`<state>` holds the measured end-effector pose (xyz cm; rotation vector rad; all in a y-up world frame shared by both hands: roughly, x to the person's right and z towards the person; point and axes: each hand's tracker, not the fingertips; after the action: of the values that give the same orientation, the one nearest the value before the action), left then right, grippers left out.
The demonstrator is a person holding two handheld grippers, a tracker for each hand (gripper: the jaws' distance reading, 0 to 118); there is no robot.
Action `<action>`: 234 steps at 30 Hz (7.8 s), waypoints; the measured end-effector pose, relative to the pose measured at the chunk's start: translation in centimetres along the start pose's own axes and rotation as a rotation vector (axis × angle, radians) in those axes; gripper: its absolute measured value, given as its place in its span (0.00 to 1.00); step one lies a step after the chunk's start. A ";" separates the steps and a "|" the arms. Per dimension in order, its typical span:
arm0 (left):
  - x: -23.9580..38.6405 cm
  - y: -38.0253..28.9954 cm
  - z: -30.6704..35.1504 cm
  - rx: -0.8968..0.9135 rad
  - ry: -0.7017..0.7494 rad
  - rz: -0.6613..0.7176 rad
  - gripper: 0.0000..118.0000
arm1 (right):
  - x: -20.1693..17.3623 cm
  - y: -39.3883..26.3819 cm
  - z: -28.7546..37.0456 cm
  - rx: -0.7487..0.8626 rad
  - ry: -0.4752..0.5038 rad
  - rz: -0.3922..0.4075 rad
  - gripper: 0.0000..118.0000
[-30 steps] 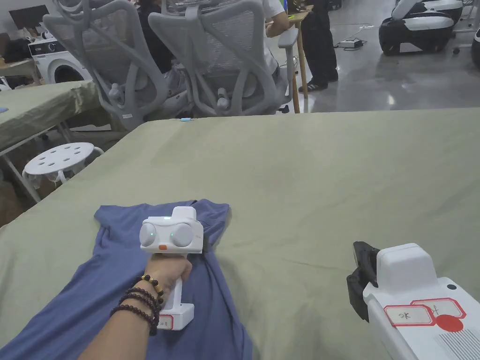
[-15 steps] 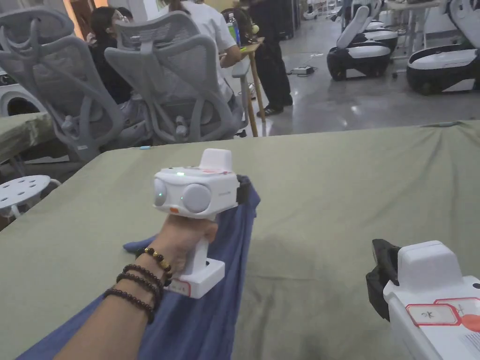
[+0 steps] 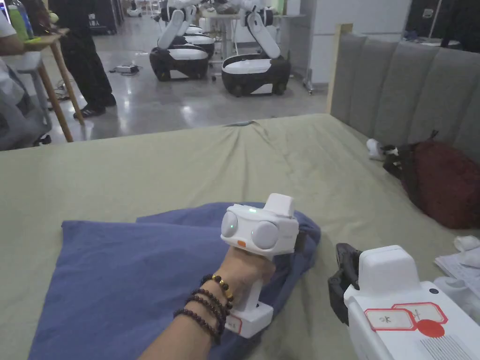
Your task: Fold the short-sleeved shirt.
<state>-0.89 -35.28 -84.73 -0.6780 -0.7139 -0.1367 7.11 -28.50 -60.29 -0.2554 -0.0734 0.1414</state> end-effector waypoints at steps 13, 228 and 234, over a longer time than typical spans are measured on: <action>-4.6 -0.2 16.4 0.334 0.209 0.141 0.90 | 0.5 0.6 -0.4 0.020 0.044 -0.028 0.00; -23.3 -19.2 33.1 0.120 0.575 0.545 0.03 | -6.2 3.1 -36.5 -0.723 0.500 0.201 0.00; -23.6 -11.8 36.1 0.250 0.574 0.500 0.03 | -3.7 12.0 -33.4 -0.529 0.475 0.121 0.00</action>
<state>-42.92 -24.77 -73.76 -0.5215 0.0025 0.2118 4.92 -25.80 -95.82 -0.8155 0.3825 0.1768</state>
